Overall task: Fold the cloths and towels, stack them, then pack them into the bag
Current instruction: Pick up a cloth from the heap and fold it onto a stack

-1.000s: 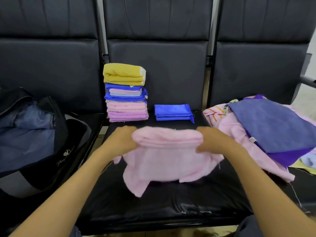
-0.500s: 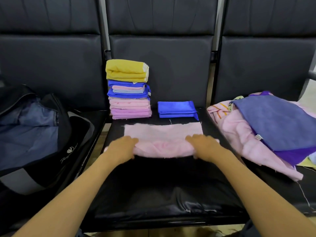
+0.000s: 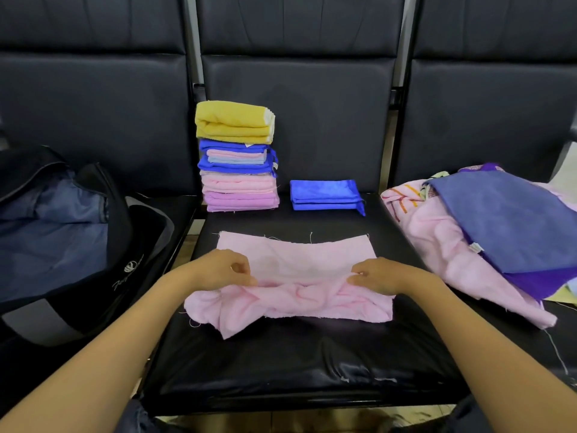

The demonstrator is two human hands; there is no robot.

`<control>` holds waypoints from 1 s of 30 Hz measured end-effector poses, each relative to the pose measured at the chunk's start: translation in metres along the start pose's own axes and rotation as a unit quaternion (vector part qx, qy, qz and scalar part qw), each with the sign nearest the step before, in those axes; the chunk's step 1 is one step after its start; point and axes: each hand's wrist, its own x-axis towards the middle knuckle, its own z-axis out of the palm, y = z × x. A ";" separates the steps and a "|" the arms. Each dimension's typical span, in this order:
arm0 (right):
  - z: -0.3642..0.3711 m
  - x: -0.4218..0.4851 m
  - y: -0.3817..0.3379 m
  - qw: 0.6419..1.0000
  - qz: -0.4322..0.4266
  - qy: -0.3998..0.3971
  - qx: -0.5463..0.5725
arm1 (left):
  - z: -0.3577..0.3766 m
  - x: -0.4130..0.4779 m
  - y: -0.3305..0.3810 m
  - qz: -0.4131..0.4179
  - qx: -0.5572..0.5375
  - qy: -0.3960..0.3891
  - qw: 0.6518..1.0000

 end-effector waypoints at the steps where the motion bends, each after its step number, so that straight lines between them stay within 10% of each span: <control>1: 0.000 0.000 -0.001 1.000 0.006 0.007 -0.005 | 0.000 0.000 -0.001 0.017 -0.013 0.010 1.000; 11: -0.002 0.007 -0.004 0.995 0.046 0.068 0.059 | 0.023 0.004 0.005 0.128 -0.007 -0.001 0.992; 19: -0.010 0.009 0.008 0.990 0.095 0.015 0.102 | 0.011 0.006 0.015 0.044 -0.232 0.140 0.961; 30: -0.015 -0.006 0.031 0.917 -0.024 0.071 0.392 | -0.013 -0.002 -0.012 -0.019 -0.381 0.051 0.923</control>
